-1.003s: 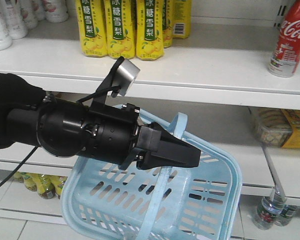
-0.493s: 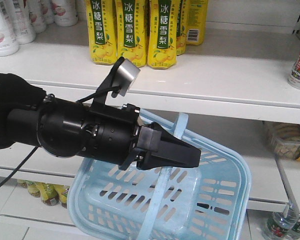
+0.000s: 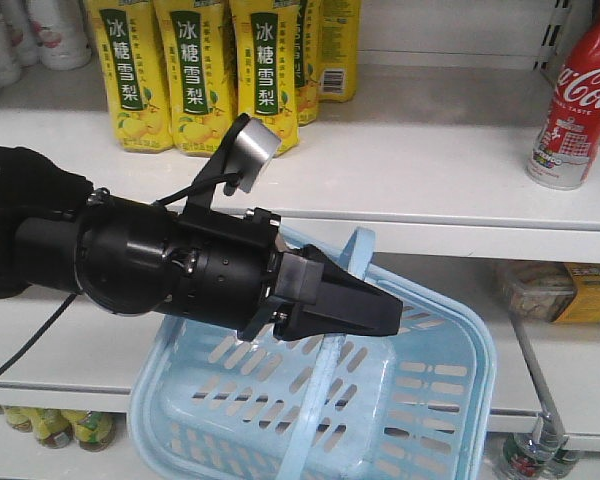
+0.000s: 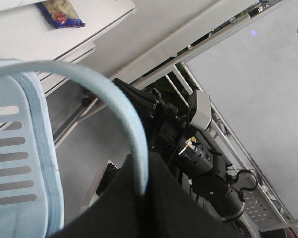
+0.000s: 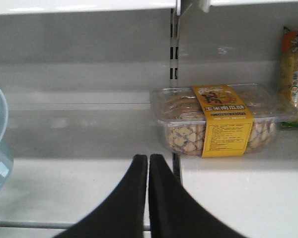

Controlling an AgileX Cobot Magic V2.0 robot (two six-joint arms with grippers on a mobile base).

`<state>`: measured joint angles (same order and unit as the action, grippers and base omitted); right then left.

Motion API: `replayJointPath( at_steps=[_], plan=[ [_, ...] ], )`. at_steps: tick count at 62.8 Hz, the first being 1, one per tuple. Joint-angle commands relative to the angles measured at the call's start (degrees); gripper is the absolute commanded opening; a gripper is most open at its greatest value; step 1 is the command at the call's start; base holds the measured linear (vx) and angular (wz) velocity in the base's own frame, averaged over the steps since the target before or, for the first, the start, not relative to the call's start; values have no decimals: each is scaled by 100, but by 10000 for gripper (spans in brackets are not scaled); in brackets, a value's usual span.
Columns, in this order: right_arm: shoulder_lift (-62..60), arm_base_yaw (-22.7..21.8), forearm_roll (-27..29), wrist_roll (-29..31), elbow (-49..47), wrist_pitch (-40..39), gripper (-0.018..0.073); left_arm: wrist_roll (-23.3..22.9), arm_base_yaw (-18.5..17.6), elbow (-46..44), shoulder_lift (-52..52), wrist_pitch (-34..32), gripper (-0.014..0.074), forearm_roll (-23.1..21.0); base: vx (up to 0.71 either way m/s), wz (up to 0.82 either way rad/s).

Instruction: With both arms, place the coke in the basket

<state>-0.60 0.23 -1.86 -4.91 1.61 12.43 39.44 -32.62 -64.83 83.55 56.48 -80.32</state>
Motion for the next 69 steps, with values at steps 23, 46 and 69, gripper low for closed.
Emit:
replayJointPath(
  at_steps=[23,46,69],
  plan=[
    [-101,-23,-48,29,52,-383,-5,44,-14,-123,-252,83,-6,-473,5,-15],
    [-101,-23,-48,29,52,-383,-5,44,-14,-123,-252,83,-6,-473,1,-4],
    [-101,-23,760,-542,52,-1082,-5,44,-14,-123,-252,83,-6,-473,0,0]
  ],
)
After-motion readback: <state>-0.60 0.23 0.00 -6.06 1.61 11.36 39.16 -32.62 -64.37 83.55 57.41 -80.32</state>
